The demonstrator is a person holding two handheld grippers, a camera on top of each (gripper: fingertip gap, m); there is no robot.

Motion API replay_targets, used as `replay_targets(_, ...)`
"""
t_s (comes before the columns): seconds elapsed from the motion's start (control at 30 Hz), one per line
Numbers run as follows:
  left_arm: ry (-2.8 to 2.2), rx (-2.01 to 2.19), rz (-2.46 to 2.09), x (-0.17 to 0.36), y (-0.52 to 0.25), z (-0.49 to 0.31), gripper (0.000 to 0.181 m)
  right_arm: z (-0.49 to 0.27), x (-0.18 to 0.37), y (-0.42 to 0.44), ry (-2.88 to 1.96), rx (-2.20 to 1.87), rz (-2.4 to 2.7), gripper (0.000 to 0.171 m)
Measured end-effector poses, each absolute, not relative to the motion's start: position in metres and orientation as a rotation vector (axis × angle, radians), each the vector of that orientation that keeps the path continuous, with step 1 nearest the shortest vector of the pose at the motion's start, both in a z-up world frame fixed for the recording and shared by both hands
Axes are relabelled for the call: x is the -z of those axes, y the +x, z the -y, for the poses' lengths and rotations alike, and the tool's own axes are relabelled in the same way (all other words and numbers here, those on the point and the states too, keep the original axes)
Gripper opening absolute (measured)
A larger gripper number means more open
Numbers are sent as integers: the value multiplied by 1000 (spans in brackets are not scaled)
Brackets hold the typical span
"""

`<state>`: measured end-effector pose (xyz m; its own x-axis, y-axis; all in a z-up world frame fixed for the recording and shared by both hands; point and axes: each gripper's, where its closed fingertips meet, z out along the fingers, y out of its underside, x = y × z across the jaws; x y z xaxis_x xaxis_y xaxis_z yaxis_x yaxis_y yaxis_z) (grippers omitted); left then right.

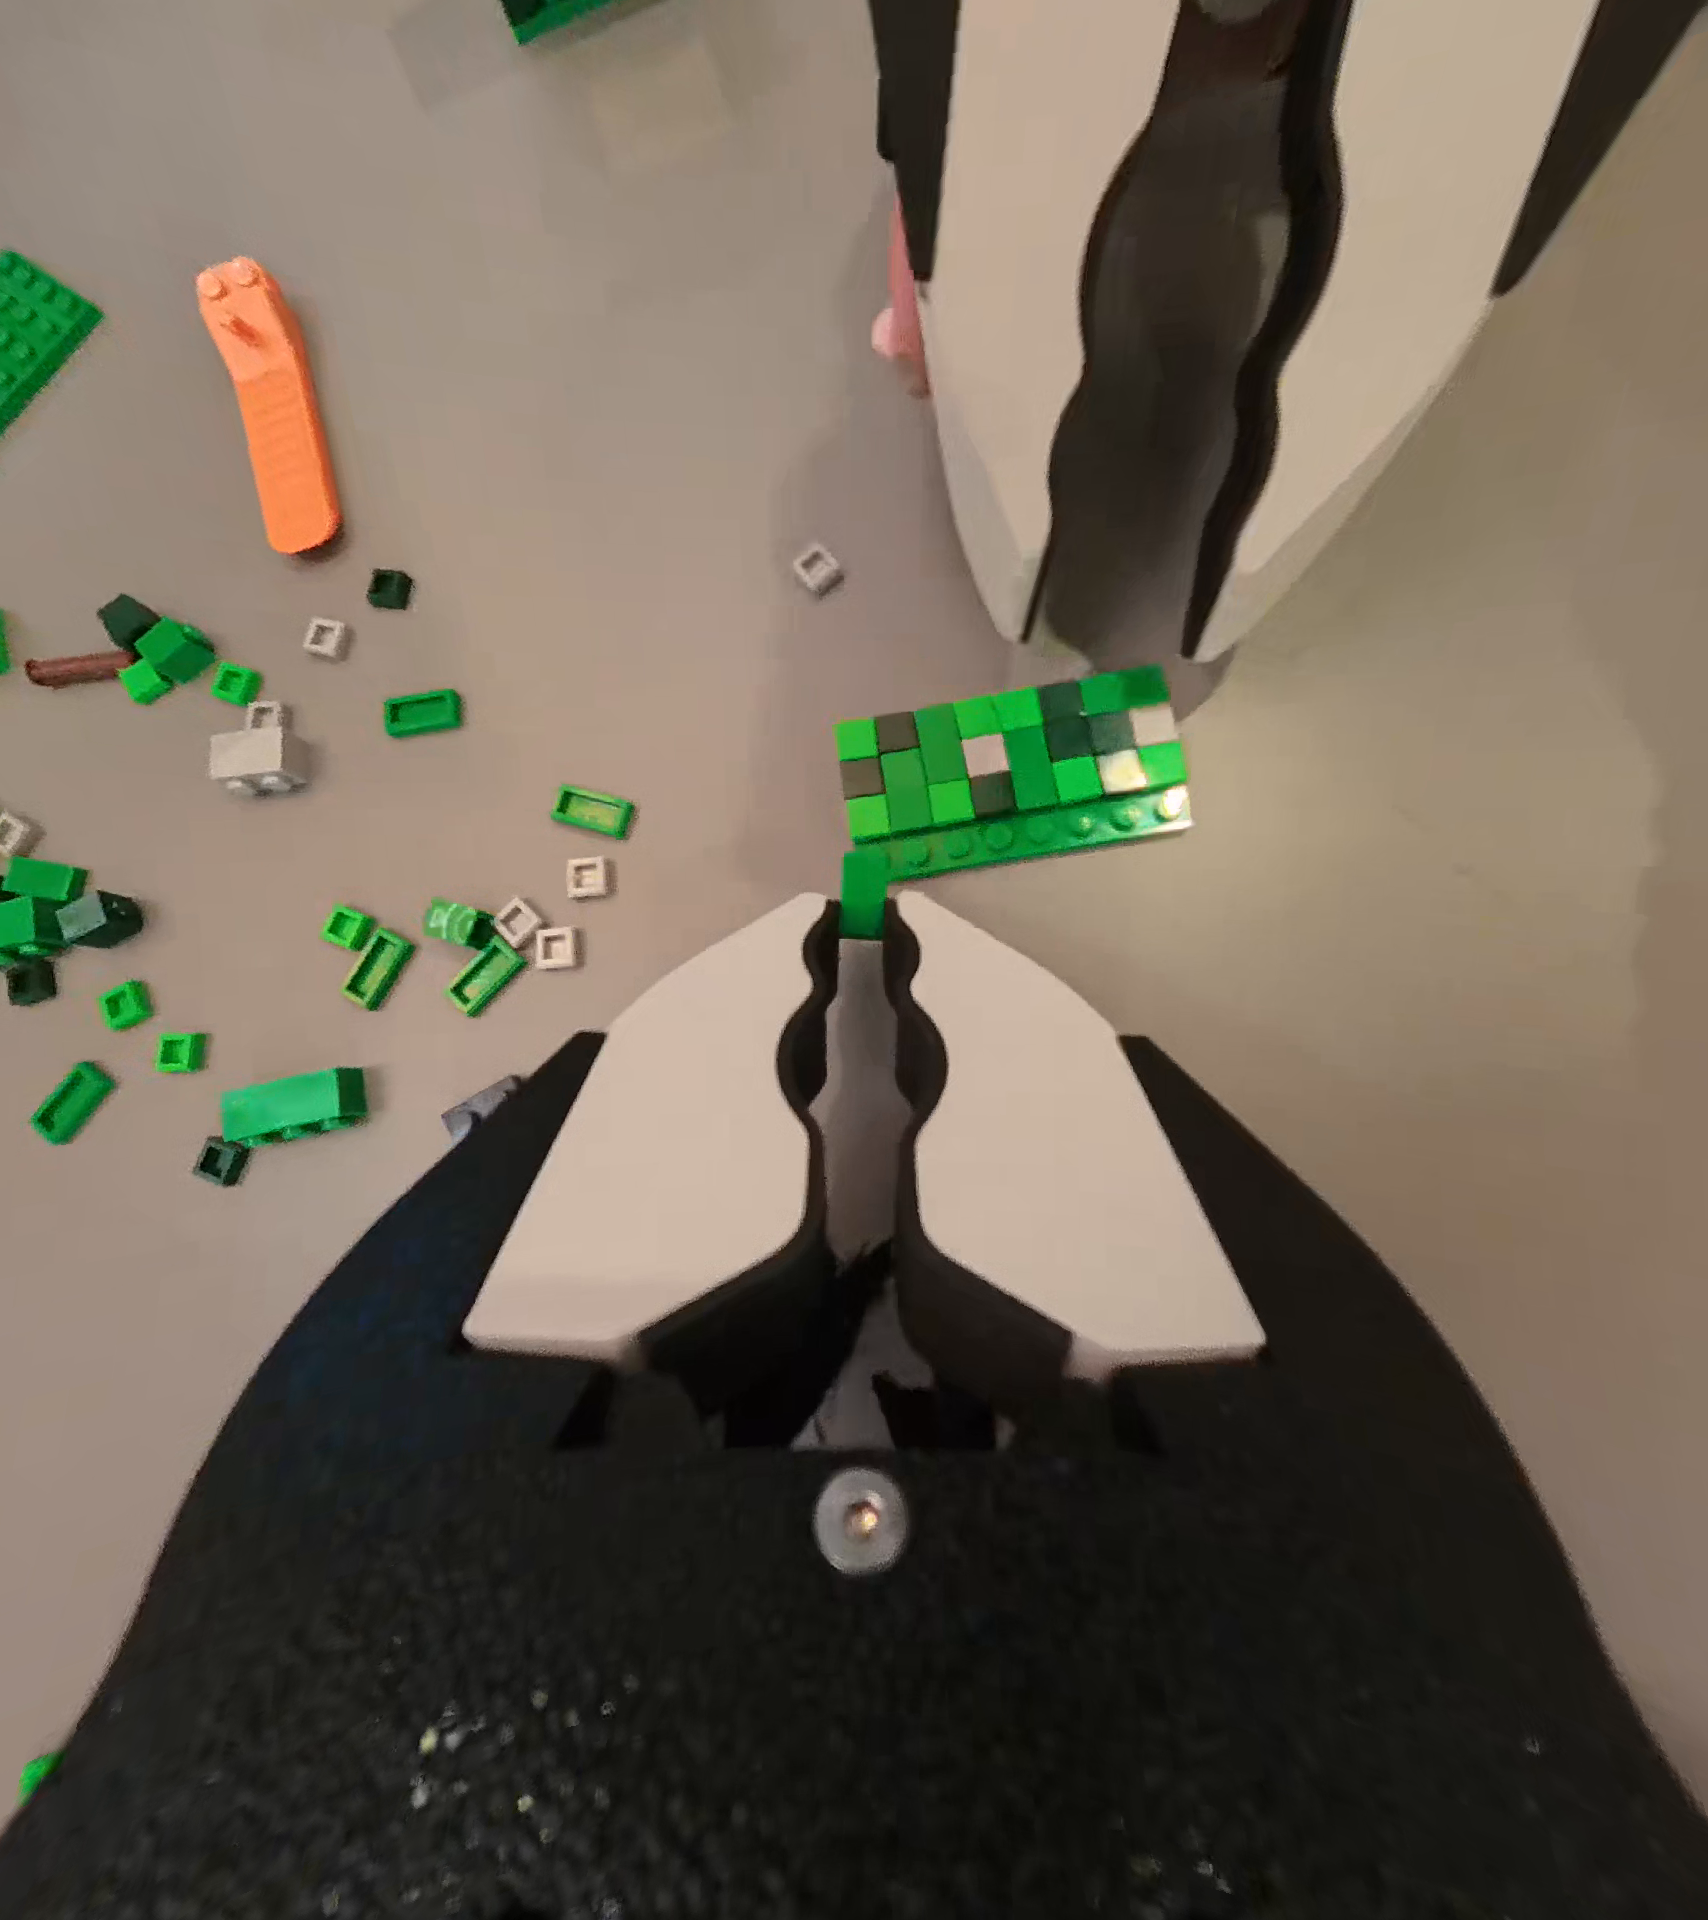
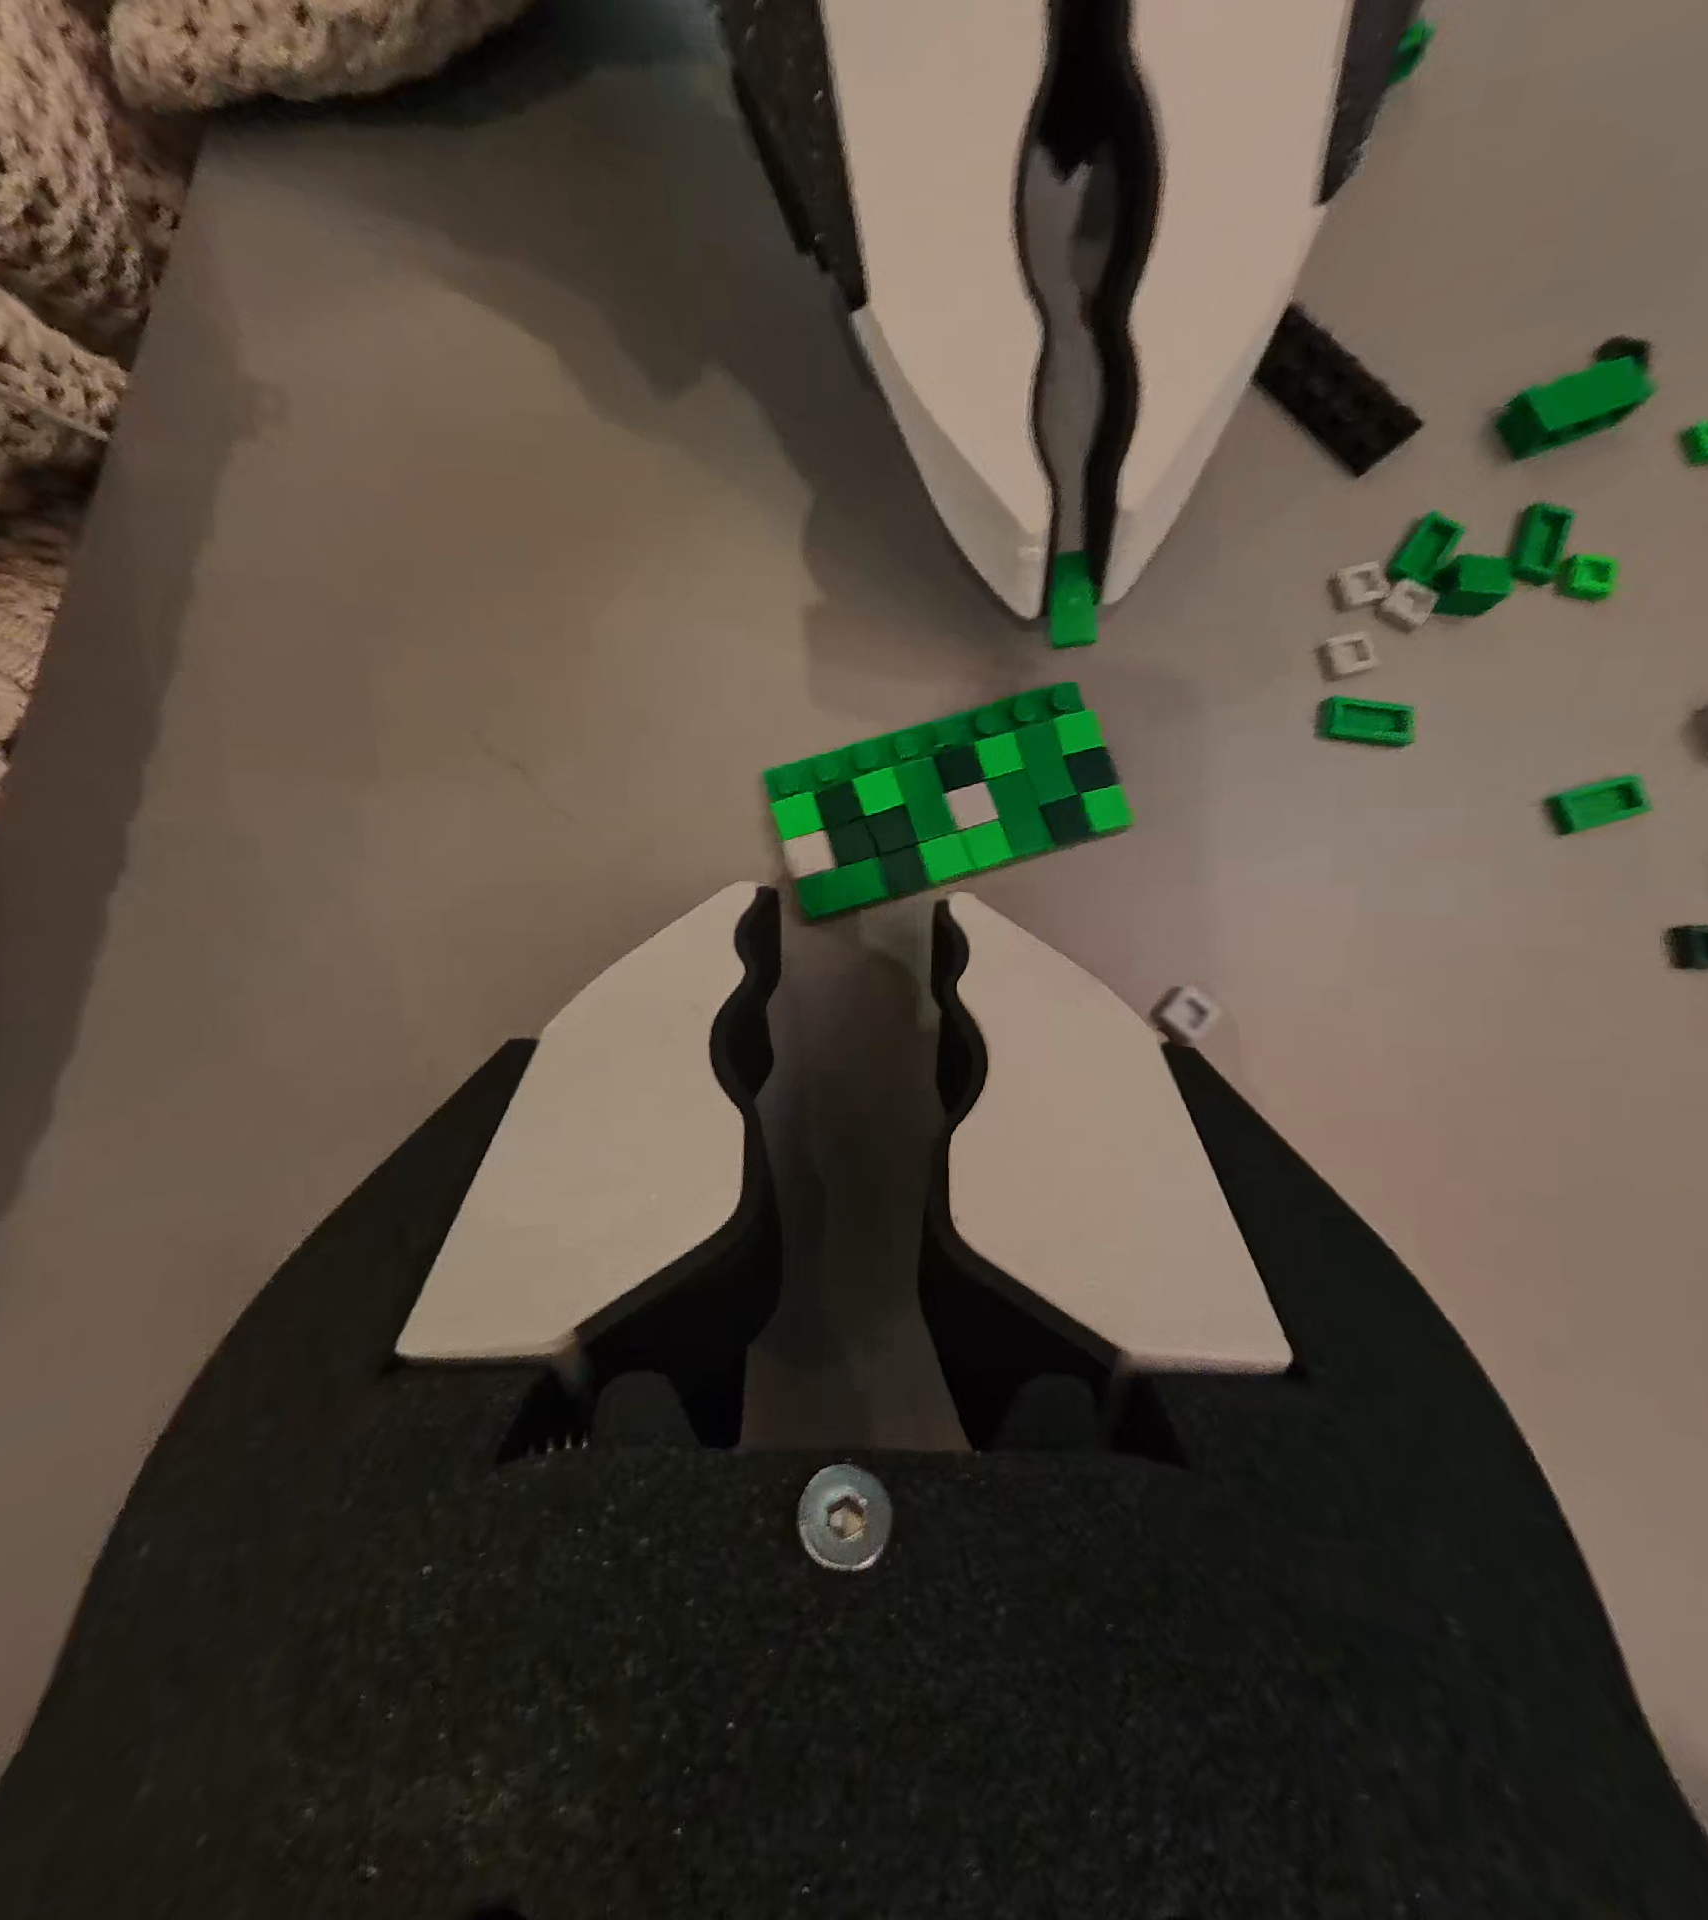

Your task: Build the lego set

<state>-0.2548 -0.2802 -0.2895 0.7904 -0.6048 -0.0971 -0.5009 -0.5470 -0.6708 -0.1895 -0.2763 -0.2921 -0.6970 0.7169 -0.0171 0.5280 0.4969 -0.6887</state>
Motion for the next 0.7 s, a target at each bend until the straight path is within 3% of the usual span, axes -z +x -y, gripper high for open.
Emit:
replay_targets(0.1, -2282, 196, -790, 293, -254, 278, 7, 267, 286, -203, -975, -1027, 2398, 36)
replay_targets(0.2, -2303, 211, -808, 298, -251, 280, 7, 270, 288, -208, -840, -1036, 2432, 62)
replay_targets(0.33, -2310, 222, -816, 300, -251, 282, 7, 286, 292, -212, -660, -1079, 2522, 79)
replay_targets(0.7, -2349, 202, -838, 302, -257, 289, 8, 276, 300, -211, -785, -1050, 2568, 84)
